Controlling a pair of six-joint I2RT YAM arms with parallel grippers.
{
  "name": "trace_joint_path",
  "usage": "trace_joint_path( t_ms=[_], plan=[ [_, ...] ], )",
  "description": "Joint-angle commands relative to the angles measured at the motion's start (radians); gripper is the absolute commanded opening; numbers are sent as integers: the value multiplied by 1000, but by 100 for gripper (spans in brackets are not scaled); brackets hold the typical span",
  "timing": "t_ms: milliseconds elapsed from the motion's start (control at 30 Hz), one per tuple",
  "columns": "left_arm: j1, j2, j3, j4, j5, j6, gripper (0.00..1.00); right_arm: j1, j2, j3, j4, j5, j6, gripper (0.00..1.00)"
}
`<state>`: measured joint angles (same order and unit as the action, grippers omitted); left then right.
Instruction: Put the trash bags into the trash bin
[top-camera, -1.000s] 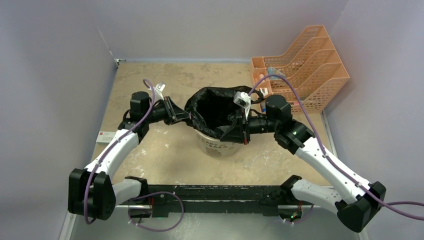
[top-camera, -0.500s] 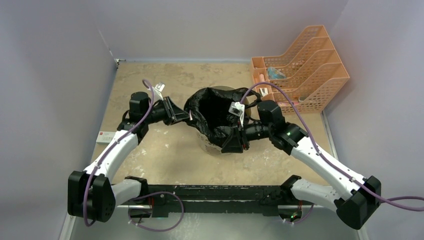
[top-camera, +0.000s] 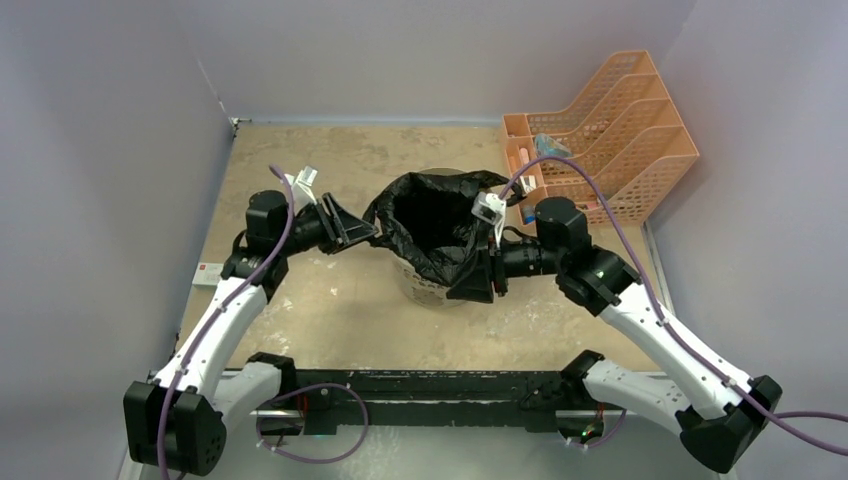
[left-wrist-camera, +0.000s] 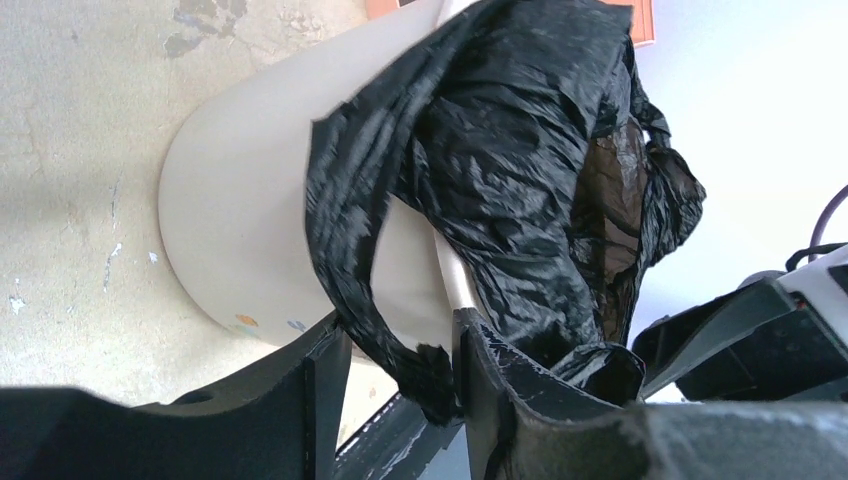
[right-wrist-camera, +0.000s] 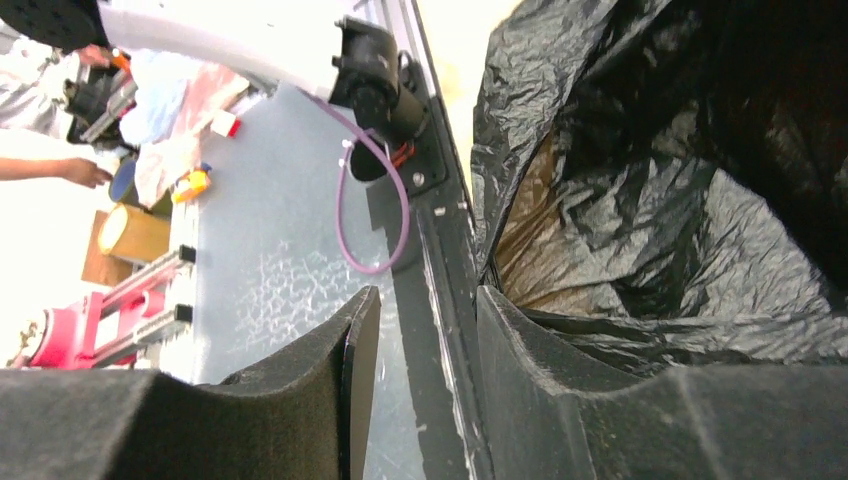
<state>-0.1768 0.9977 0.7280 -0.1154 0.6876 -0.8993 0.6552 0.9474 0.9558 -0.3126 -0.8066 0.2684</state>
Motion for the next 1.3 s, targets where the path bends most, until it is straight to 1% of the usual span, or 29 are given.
trace_joint_path(
  t_ms=[0, 167, 433, 533, 700, 800, 867, 933, 1000, 1033, 1167, 1200, 1267],
  plan=[
    [5, -34, -2, 0, -20, 4, 41, 0, -13, 64, 130, 79, 105, 45],
    [5, -33, -9, -1, 8, 0, 40, 1, 25, 70, 259, 167, 232, 51],
    [5, -33, -10, 21, 41, 7, 31, 3, 77, 54, 396, 151, 310, 54],
    [5, -37, -11, 27, 50, 18, 25, 11, 111, 64, 409, 144, 325, 54],
    [5, -48, -19, 43, 58, 27, 22, 56, 166, 79, 460, 127, 339, 53],
    [5, -54, -24, 52, 62, 33, 20, 84, 197, 113, 414, 135, 303, 47],
    [5, -61, -27, 59, 61, 37, 19, 114, 189, 116, 405, 134, 275, 32],
    [5, -70, -41, 85, 66, 36, 17, 144, 164, 100, 406, 126, 230, 22],
    [5, -79, -64, 131, 70, 32, 14, 161, 145, 66, 399, 121, 201, 18],
    [5, -83, -78, 157, 70, 29, 13, 163, 140, 51, 381, 122, 184, 17],
    [5, -99, -141, 271, 87, -7, 10, 168, 149, 24, 264, 171, 128, 27],
    [5, -100, -158, 299, 94, -14, 9, 169, 149, 15, 258, 188, 121, 30],
    [5, -97, -185, 335, 99, -27, 7, 169, 153, -7, 261, 223, 121, 32]
  ],
)
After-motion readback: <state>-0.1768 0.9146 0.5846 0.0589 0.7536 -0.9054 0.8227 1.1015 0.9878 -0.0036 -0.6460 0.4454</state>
